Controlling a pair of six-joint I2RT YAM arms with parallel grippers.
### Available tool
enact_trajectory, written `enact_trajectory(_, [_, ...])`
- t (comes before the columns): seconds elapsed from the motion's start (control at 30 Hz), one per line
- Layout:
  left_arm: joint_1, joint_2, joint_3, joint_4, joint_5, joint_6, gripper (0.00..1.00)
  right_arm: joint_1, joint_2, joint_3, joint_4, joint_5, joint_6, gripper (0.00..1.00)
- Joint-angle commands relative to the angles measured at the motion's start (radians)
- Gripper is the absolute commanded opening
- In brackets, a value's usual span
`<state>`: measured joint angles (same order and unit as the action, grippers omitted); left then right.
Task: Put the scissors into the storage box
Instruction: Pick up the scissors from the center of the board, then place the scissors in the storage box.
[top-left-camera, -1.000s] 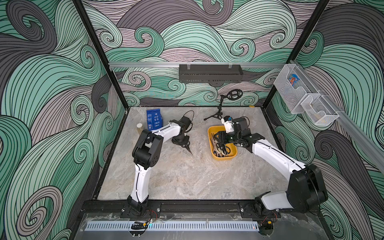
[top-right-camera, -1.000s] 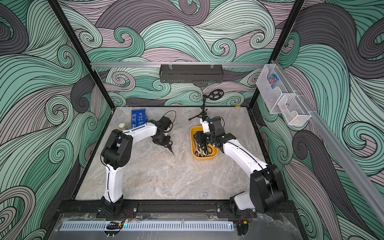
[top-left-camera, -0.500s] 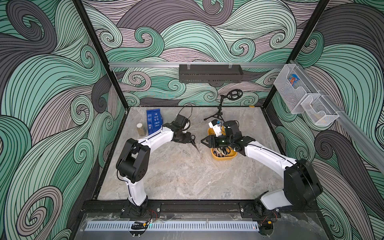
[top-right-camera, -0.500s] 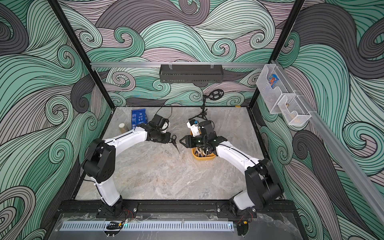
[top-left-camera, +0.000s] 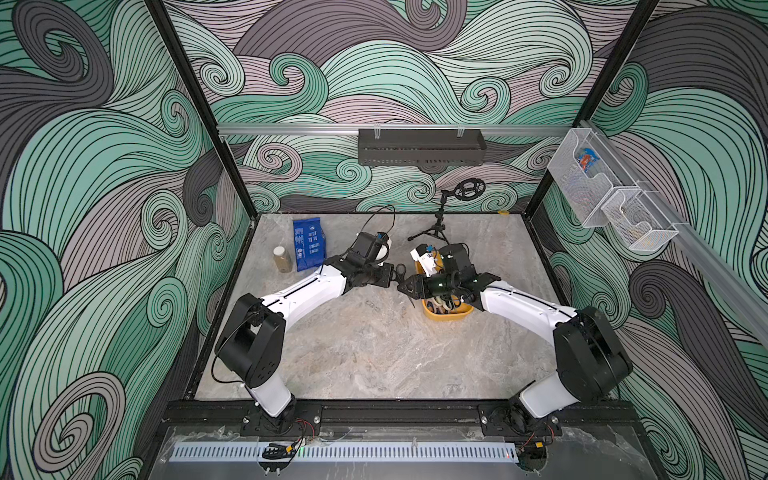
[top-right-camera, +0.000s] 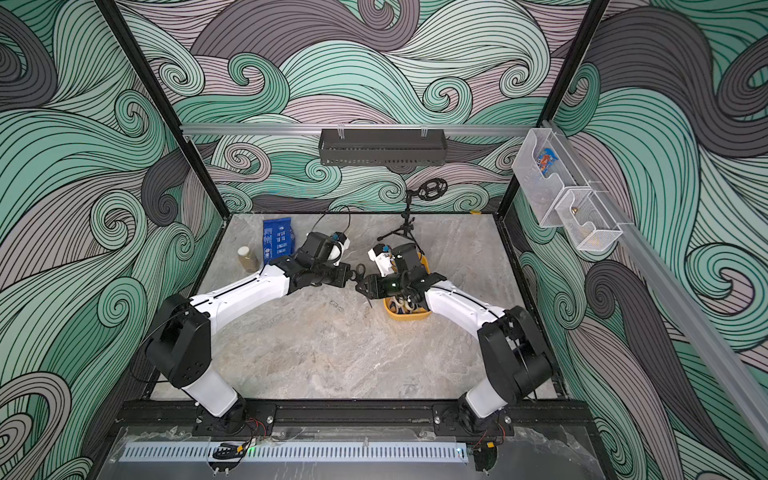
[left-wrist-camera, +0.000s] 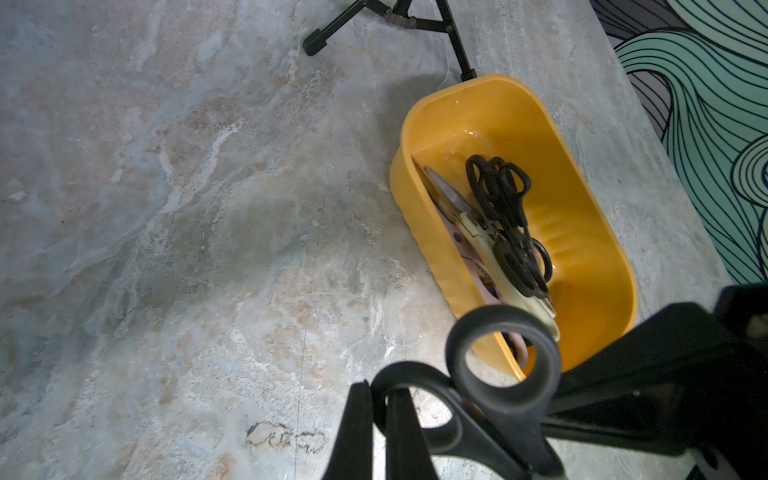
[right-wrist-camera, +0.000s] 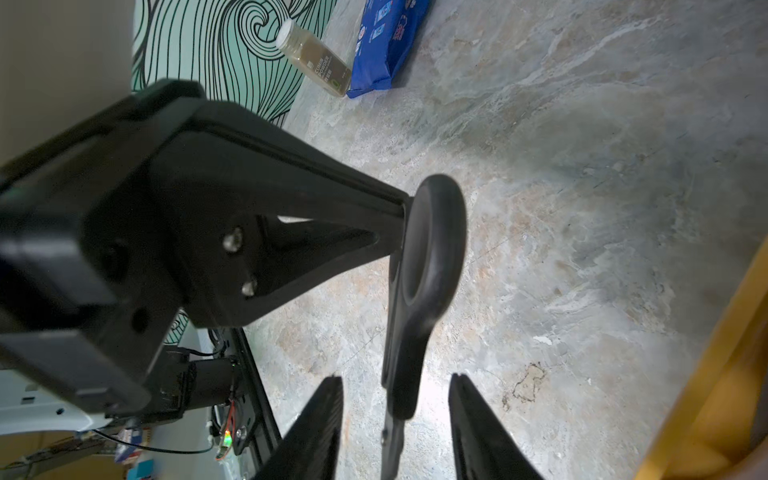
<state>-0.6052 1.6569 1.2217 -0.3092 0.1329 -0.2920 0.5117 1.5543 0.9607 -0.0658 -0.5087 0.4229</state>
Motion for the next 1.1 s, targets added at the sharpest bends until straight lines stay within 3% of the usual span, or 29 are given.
enact_trajectory(0.0, [-0.015,-0.035,-0.007,0.035,-0.022,0.002,0.0,0.006,0.006,0.0,0.022,-0.017,0.002,0.35])
enact_trajectory(0.27, [-0.022,-0.057,-0.008,0.043,-0.021,0.002,0.0,0.006,0.01,-0.002,0.021,-0.01,0.007,0.13])
enact_trajectory(0.6, [-0.022,-0.116,-0.041,0.05,0.0,-0.023,0.51,-0.007,-0.008,-0.004,0.02,0.01,0.008,0.04])
enact_trajectory(0.83, [-0.003,-0.184,-0.084,0.007,-0.154,-0.013,0.55,-0.156,-0.087,-0.053,0.0,0.035,0.004,0.05])
enact_trajectory(0.97, [0.033,-0.212,-0.133,0.011,-0.26,-0.046,0.58,-0.231,-0.141,-0.058,-0.109,0.183,-0.07,0.06])
enact_trajectory(1.07, [0.081,-0.228,-0.169,0.043,-0.254,-0.093,0.6,-0.237,-0.163,-0.053,-0.191,0.331,-0.147,0.08])
